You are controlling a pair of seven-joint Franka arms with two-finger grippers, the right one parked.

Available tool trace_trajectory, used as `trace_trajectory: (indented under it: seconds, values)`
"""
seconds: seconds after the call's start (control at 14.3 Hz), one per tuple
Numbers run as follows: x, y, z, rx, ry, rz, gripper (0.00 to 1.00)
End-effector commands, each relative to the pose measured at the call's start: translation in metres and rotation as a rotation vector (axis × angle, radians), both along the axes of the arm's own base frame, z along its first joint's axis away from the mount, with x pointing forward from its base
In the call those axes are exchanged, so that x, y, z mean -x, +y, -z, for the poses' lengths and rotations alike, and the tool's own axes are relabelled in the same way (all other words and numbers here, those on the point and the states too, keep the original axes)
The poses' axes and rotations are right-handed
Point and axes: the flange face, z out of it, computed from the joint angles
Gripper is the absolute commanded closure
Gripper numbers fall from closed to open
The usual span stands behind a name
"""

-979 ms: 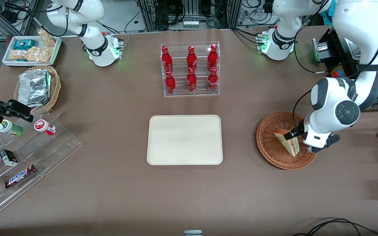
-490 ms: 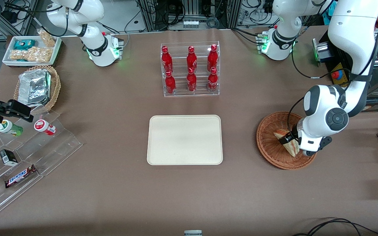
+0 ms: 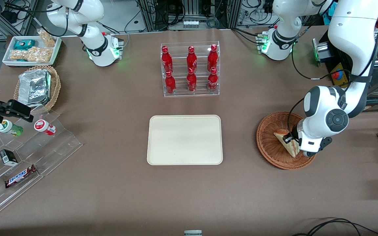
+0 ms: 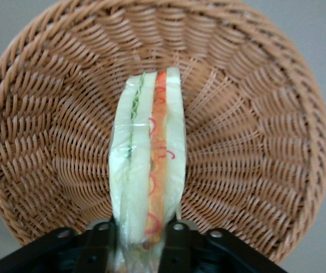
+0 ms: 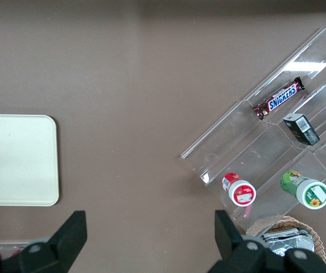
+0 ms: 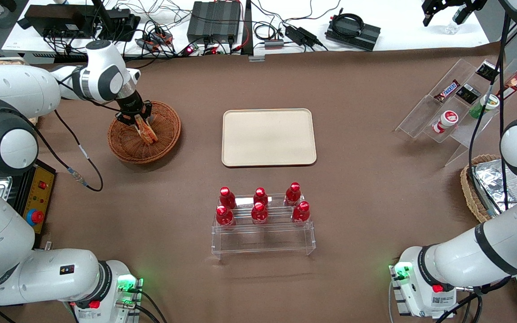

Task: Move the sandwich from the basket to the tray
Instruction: 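Close the left gripper on the sandwich and lift it from the basket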

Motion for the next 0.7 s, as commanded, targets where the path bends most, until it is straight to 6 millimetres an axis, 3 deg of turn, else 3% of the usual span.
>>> trace_trajectory:
  seconds: [0.0,0.28,0.63]
  values:
    - [-0.016,-0.003,-0.033,-0.012,-0.010,0.000,0.97]
    - [-0.013,-0.047,-0.076,-0.058,0.004,0.101,0.98]
    - [0.017,-0.167,-0.085,-0.052,-0.019,0.297,0.97]
